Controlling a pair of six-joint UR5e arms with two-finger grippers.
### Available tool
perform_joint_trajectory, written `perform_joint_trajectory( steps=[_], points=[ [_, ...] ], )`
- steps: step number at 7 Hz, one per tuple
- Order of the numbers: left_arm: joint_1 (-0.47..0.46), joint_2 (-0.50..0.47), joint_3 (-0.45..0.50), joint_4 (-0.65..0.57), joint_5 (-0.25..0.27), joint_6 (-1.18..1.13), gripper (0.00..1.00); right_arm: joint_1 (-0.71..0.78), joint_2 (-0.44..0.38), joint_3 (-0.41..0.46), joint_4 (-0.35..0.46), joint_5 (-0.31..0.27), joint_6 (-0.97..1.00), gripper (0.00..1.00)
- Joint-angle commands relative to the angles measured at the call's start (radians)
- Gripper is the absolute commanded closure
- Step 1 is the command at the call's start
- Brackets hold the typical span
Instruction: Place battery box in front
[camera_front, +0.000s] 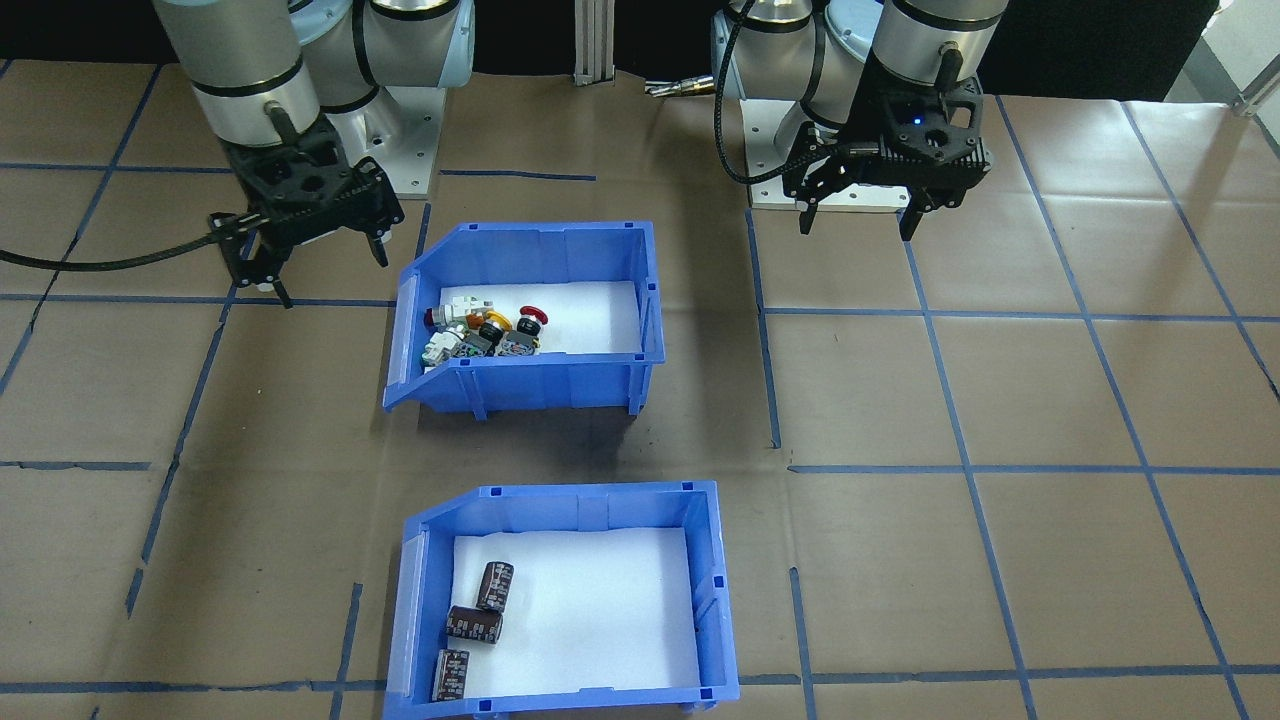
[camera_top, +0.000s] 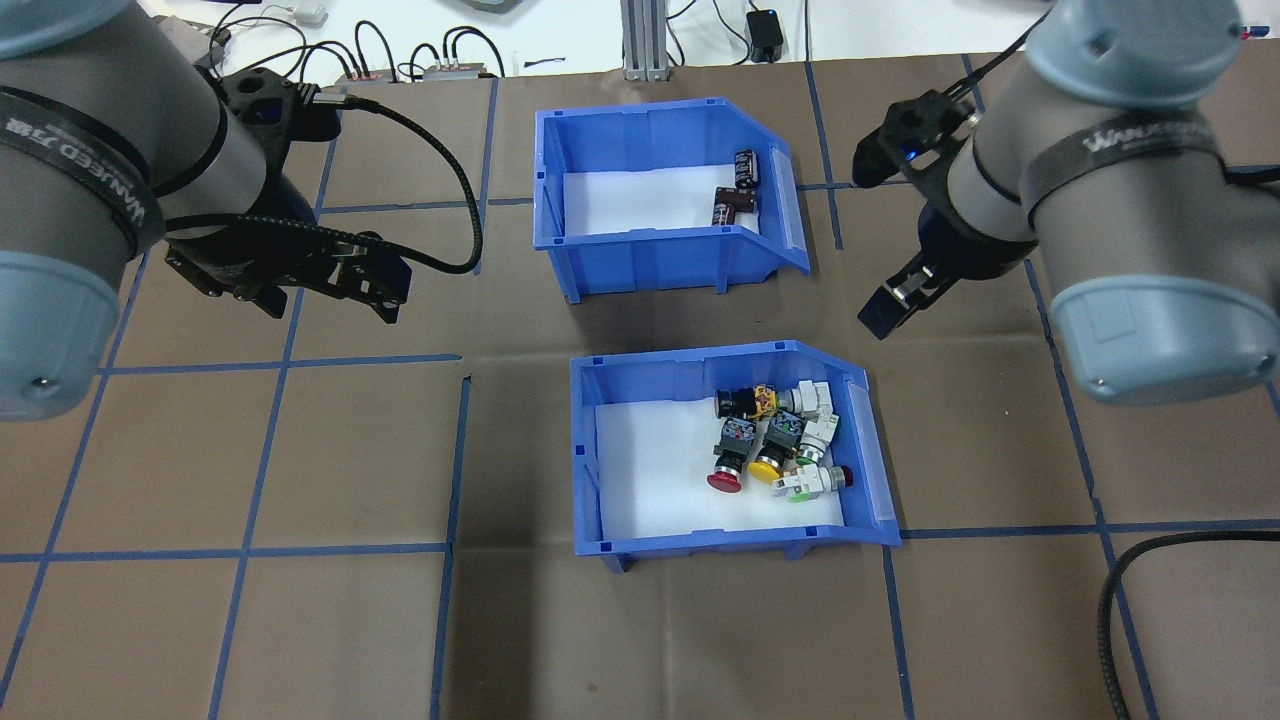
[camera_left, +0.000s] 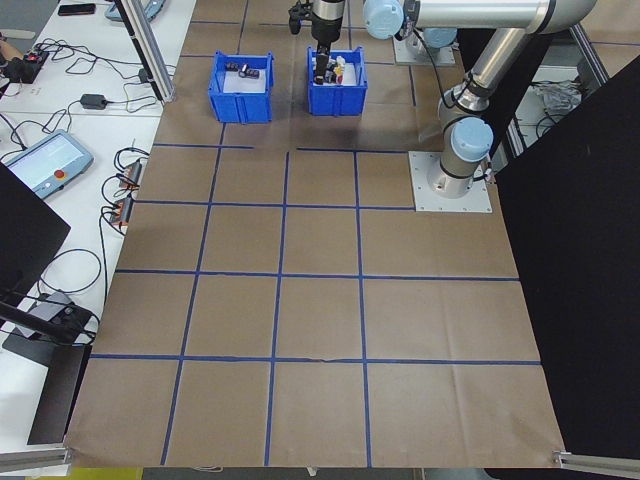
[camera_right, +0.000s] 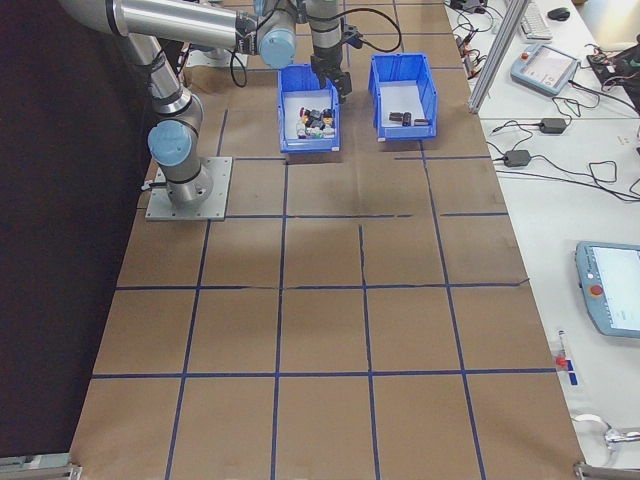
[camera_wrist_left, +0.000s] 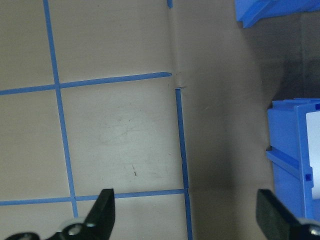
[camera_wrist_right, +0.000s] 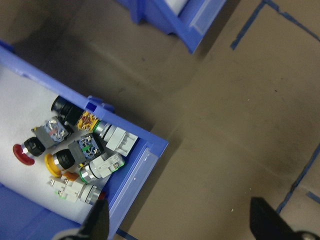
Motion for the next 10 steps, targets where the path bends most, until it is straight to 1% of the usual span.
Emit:
perform_joint_trajectory(
  steps=[1, 2, 3, 4, 6, 10],
  points=[
    [0.0, -0.01, -0.001, 0.027, -0.004, -0.006, 0.0, -0.025, 0.074, -0.151, 0.15, 0.005, 0.333, 0.0],
    [0.0, -0.017, 0.011, 0.03, -0.004, -0.005, 0.0, -0.025, 0.109, -0.239, 0.277, 0.004, 0.48, 0.0],
    [0.0, -0.032, 0.021, 0.03, -0.006, -0.003, 0.0, -0.025, 0.136, -0.297, 0.388, 0.005, 0.577, 0.0],
    [0.0, -0.033, 0.022, 0.032, -0.006, -0.003, 0.0, -0.024, 0.148, -0.312, 0.422, 0.001, 0.589, 0.0],
    [0.0, -0.034, 0.024, 0.032, -0.004, -0.005, 0.0, -0.024, 0.147, -0.278, 0.41, 0.002, 0.612, 0.0],
    [0.0, -0.033, 0.022, 0.03, -0.004, -0.005, 0.0, -0.024, 0.145, -0.275, 0.404, 0.004, 0.612, 0.0]
  ],
)
